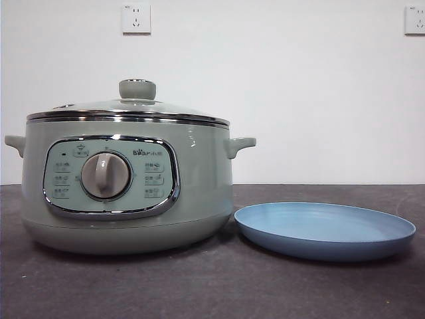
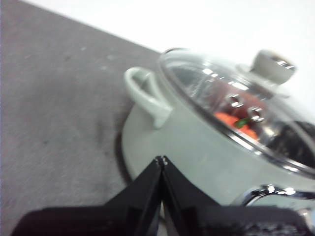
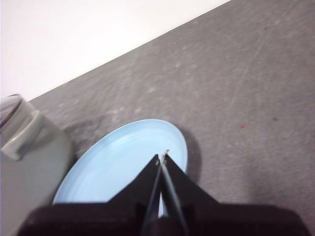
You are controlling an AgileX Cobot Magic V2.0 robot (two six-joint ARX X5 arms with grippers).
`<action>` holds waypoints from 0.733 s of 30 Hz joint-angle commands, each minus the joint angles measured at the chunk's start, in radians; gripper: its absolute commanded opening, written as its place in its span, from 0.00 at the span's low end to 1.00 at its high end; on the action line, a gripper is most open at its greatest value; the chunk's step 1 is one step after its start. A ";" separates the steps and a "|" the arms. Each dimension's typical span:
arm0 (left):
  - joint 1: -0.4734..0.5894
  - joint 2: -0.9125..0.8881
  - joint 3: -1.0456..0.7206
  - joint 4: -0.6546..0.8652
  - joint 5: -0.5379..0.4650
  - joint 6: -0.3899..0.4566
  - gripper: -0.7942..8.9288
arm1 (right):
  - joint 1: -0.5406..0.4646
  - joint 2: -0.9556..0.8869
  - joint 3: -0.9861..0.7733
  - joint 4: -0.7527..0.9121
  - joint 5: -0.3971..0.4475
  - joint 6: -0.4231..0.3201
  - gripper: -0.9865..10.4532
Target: Take the pumpkin out from the steamer,put the pumpkin in the blue plate,close the lid
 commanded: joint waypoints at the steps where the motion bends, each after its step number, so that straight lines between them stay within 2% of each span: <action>1: 0.003 0.000 0.019 0.002 0.003 -0.008 0.07 | 0.000 0.003 0.032 -0.001 -0.005 0.020 0.07; 13: 0.003 0.161 0.250 -0.040 -0.004 0.006 0.07 | 0.000 0.146 0.315 -0.032 -0.004 0.014 0.07; 19: 0.003 0.299 0.389 -0.040 0.031 0.100 0.07 | 0.000 0.274 0.489 -0.052 -0.006 -0.039 0.07; 22: 0.003 0.374 0.467 -0.056 0.083 0.149 0.07 | 0.000 0.347 0.581 -0.098 -0.008 -0.102 0.07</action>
